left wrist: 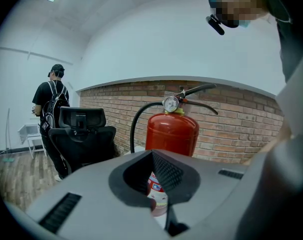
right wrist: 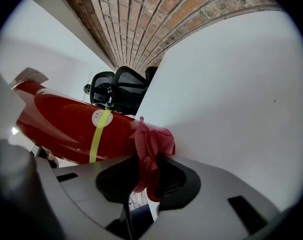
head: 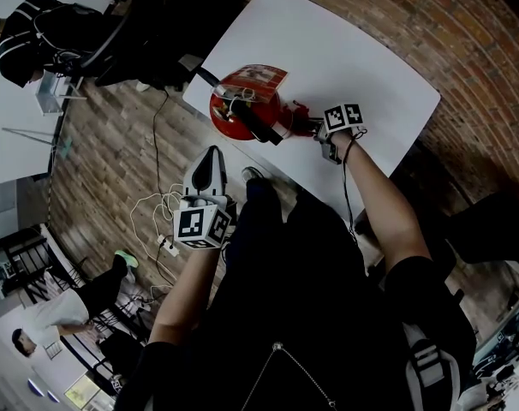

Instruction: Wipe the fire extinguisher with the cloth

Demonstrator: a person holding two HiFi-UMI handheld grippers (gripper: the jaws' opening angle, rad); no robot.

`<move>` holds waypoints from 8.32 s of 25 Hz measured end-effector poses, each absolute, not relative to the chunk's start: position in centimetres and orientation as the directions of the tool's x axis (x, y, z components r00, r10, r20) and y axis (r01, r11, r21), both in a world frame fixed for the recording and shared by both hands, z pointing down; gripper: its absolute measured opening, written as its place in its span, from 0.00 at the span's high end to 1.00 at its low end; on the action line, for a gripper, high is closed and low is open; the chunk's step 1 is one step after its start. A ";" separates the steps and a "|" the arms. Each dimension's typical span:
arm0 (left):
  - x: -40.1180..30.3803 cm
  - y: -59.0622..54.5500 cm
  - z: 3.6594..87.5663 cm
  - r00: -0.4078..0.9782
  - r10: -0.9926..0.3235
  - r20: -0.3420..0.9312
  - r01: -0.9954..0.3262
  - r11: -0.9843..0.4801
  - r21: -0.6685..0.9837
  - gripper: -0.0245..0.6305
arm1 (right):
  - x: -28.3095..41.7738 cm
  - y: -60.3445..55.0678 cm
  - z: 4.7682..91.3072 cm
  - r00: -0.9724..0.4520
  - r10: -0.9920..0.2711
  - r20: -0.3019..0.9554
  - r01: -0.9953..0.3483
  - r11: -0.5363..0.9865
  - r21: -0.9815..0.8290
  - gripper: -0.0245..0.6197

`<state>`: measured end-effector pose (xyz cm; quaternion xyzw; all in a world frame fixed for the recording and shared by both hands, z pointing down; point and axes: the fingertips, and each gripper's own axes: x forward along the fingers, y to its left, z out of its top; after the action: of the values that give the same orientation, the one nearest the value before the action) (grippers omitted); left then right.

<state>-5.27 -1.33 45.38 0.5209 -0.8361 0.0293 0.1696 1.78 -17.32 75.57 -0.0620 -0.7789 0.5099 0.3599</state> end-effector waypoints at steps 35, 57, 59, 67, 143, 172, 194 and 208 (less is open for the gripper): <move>-4.4 -3.4 44.3 -0.380 -0.881 0.283 -0.894 0.428 0.134 0.92 | 2.8 -16.9 61.5 -0.812 0.503 0.294 -0.087 0.394 -0.915 0.80; -4.5 -3.9 43.5 -0.387 -0.881 0.272 -0.896 0.429 0.116 0.92 | 3.1 -16.9 51.9 -0.851 0.504 0.145 0.060 0.368 -0.928 0.80; -4.5 -3.9 43.3 -0.389 -0.881 0.269 -0.895 0.431 0.116 0.92 | 3.2 -17.0 50.8 -0.855 0.504 0.123 0.079 0.360 -0.930 0.80; -4.5 -4.1 43.1 -0.385 -0.885 0.262 -0.897 0.426 0.120 0.92 | 3.2 -17.1 47.6 -0.867 0.496 0.050 0.130 0.321 -0.938 0.80; -3.4 4.9 46.3 -0.456 -0.817 0.354 -0.847 0.521 0.110 0.92 | 4.6 -15.1 79.6 -0.865 0.224 0.449 -0.405 0.217 -0.888 0.80; -3.2 2.0 46.0 -0.382 -0.859 0.341 -0.888 0.443 0.120 0.92 | 3.9 -15.0 71.8 -0.955 0.185 0.234 -0.209 0.141 -0.968 0.80; -2.8 -0.1 45.2 -0.364 -0.867 0.341 -0.899 0.423 0.116 0.92 | 4.3 -15.0 65.6 -0.972 0.172 0.161 -0.139 0.133 -0.981 0.80; -2.3 -0.5 45.9 -0.345 -0.863 0.369 -0.906 0.409 0.107 0.92 | 4.1 -15.3 60.7 -0.979 0.179 0.092 -0.069 0.131 -0.989 0.80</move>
<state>-2.32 -0.54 45.94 0.5406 -0.8181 0.0581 0.1873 4.06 -15.27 60.74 -0.0371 -0.7461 0.6581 0.0942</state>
